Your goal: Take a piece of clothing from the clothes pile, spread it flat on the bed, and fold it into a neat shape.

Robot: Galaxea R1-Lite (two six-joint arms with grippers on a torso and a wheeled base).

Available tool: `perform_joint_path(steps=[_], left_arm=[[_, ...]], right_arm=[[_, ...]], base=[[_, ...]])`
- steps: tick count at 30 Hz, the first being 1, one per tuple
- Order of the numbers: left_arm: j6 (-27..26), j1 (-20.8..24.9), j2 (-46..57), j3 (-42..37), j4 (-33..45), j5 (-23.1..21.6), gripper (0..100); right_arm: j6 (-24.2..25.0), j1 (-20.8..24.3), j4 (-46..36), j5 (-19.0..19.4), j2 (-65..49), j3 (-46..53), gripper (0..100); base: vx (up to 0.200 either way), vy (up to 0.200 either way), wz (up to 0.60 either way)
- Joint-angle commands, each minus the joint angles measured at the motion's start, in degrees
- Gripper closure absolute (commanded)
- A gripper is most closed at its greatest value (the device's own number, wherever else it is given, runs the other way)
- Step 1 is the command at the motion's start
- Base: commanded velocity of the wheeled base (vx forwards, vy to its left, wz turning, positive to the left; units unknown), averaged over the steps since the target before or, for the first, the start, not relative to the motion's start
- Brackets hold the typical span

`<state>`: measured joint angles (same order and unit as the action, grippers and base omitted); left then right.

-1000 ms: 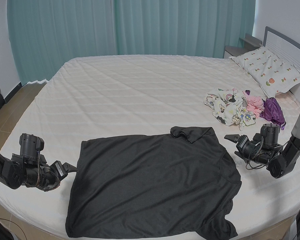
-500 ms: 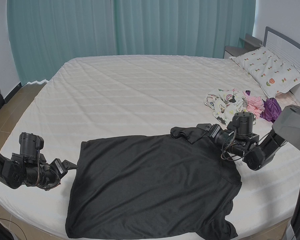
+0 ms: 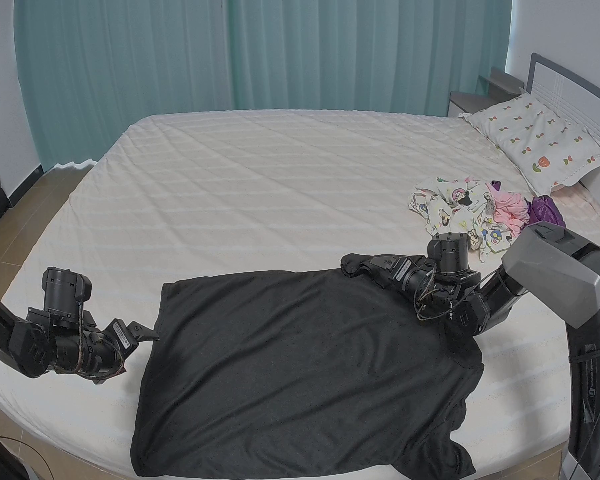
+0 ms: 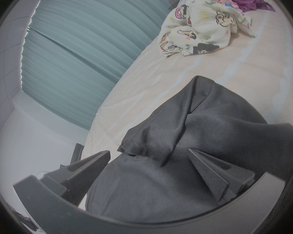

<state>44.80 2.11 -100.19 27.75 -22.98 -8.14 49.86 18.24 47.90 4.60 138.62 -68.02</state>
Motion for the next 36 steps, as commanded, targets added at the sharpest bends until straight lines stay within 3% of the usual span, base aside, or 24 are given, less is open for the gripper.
perform_joint_path(steps=[1,8,13,17,27,36], left_arm=[[0.1,-0.1,-0.5,-0.1,0.0,-1.2,0],[0.8,-0.3,-0.6,-0.3,0.0,-1.3,0],[1.3,-0.8,-1.0,0.0,0.0,-1.3,0],[1.3,-1.3,-1.7,0.1,-0.3,-1.6,0],[1.3,-1.4,-4.6,-0.9,-5.2,-1.5,0],[3.2,-1.5,-3.5,-0.6,-6.1,-1.9,0]], right_arm=[[0.1,-0.9,-1.1,-0.1,5.6,-9.1,0],[3.5,-5.1,-0.3,-0.5,9.7,-27.8,0],[3.7,-7.3,-0.8,-1.0,13.4,-33.8,0],[3.6,-8.7,-1.1,-3.9,16.5,-37.5,0],[3.5,-10.9,-1.0,-4.3,16.4,-37.6,0],[3.4,-9.8,-0.6,-2.0,8.1,-24.6,0]], base=[[0.000,0.000,0.00],[0.000,0.000,0.00],[0.000,0.000,0.00],[0.000,0.000,0.00],[0.000,0.000,0.00],[0.000,0.000,0.00]])
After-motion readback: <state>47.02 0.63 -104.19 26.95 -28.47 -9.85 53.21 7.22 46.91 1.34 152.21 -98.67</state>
